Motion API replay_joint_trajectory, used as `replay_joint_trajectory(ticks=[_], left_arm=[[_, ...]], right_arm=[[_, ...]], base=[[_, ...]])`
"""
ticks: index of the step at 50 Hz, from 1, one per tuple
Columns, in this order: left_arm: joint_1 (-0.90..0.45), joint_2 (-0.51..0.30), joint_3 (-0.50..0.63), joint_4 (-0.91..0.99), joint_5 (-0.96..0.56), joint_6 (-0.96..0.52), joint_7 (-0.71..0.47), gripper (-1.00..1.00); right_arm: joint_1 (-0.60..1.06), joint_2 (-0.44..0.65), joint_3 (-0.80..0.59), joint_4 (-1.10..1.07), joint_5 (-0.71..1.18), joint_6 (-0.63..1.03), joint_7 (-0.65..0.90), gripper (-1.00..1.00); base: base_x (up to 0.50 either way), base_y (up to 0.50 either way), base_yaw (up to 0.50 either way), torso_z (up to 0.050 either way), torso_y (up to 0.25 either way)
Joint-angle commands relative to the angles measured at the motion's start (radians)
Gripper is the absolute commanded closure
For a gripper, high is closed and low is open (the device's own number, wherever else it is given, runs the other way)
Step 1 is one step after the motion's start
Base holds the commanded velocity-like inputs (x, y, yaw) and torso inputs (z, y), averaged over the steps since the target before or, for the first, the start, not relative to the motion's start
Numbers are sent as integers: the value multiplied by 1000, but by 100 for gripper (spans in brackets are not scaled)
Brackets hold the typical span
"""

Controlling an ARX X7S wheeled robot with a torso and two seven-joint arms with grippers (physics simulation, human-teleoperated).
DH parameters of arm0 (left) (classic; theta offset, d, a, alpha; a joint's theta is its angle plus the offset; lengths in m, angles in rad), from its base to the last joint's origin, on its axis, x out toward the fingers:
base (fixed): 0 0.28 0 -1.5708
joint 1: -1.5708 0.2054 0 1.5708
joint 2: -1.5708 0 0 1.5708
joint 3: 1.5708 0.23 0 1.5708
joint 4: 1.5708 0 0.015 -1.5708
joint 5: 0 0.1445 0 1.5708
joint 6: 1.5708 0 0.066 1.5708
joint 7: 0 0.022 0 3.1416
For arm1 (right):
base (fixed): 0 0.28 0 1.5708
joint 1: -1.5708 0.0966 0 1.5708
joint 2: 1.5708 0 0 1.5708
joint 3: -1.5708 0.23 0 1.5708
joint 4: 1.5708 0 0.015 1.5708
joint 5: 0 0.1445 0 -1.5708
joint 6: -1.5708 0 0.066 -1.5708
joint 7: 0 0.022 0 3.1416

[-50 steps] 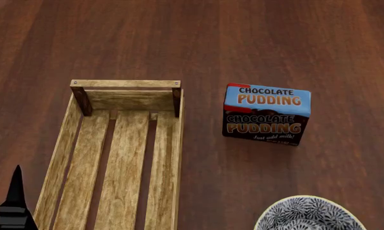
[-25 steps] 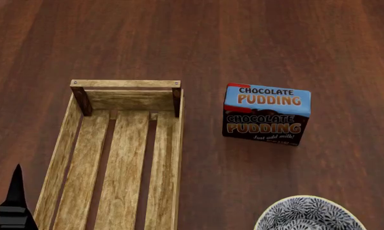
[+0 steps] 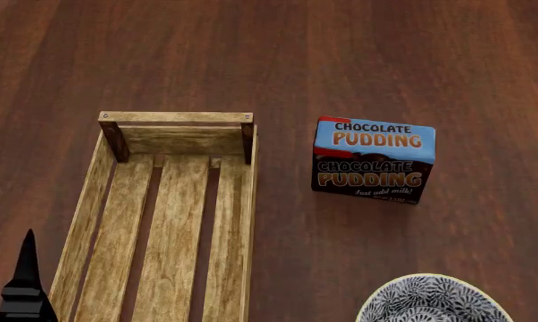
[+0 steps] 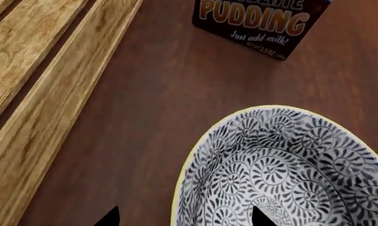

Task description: Stack the left bowl on the right bowl and place them in the tray.

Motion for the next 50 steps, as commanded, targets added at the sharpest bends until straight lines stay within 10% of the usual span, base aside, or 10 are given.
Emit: replay_joint_trajectory(ticks=[1,50], left_arm=[[12,-3,1,-21,2,24,-1,-100],[7,-18,13,1,-18,16,-19,-100]], right_arm=[[15,-6,-38,42,-28,-17,-21,-100],[40,0,-100,127,-72,-48,-51,-100]], base=[[0,0,0,0,0],[0,0,0,0,0]])
